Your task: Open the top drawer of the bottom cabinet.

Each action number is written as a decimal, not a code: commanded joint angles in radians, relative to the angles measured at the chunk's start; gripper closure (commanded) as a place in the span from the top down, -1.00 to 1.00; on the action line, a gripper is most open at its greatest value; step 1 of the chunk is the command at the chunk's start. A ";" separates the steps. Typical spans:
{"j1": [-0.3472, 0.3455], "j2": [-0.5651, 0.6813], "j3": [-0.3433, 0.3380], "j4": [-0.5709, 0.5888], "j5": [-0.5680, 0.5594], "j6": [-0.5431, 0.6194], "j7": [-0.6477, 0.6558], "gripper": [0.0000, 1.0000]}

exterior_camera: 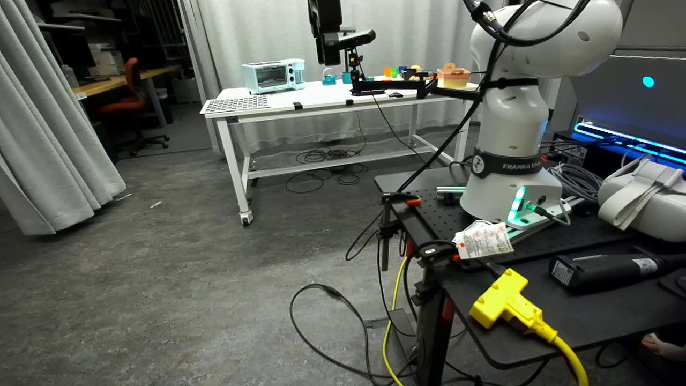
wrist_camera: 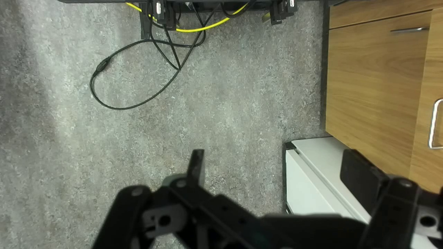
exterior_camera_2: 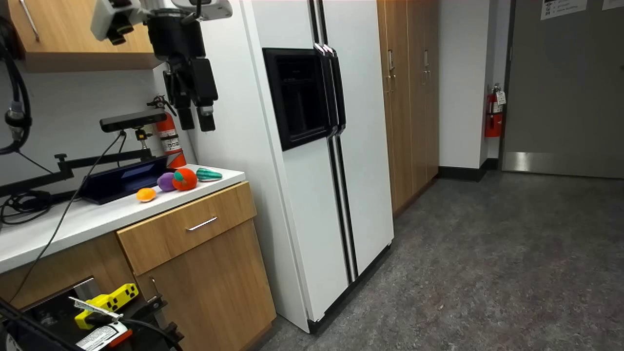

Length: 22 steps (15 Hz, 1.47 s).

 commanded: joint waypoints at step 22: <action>0.042 0.306 0.058 0.262 0.013 0.050 0.003 1.00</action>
